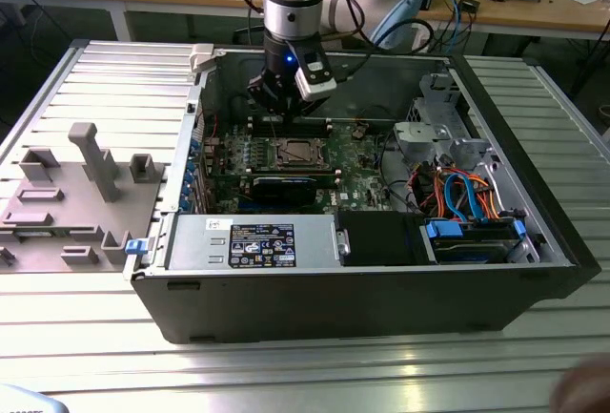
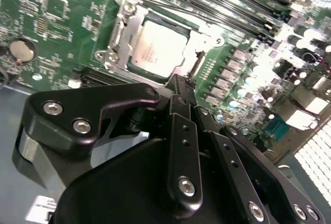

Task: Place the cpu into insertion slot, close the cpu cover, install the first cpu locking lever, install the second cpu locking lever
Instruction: 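Install the first cpu locking lever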

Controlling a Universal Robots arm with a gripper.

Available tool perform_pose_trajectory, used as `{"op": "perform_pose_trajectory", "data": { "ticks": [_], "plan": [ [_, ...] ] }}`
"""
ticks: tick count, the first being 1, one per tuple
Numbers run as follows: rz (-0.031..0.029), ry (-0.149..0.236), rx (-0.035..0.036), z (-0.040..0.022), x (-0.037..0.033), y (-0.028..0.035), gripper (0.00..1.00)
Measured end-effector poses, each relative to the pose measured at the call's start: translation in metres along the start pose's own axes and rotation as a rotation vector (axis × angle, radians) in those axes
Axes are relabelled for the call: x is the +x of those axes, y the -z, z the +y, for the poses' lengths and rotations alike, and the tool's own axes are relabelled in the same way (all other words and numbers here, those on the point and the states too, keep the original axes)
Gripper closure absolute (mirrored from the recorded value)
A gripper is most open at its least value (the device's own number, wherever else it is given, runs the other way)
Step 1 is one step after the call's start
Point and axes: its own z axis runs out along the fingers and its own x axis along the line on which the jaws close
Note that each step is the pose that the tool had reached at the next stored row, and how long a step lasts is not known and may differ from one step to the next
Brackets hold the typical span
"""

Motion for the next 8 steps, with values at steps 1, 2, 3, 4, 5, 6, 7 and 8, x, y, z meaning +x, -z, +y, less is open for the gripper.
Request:
{"op": "perform_pose_trajectory", "data": {
  "ticks": [1, 2, 3, 4, 5, 6, 7, 8],
  "plan": [
    [-0.0001, 0.000, -0.0001, -0.0001, 0.0014, 0.0000, 0.89],
    [-0.0001, 0.000, 0.0000, -0.0001, 0.0014, 0.0000, 0.89],
    [0.0000, 0.000, 0.0002, -0.0002, 0.0014, 0.0004, 0.89],
    [-0.0001, 0.000, 0.0001, -0.0002, 0.0014, 0.0012, 0.89],
    [-0.0001, 0.000, 0.0000, -0.0002, 0.0014, 0.0021, 0.89],
    [-0.0001, 0.000, 0.0000, -0.0002, 0.0014, 0.0044, 0.89],
    [-0.0001, 0.000, 0.0000, -0.0002, 0.0014, 0.0066, 0.89],
    [-0.0001, 0.000, 0.0001, -0.0002, 0.0014, 0.0085, 0.89]
  ]
}}
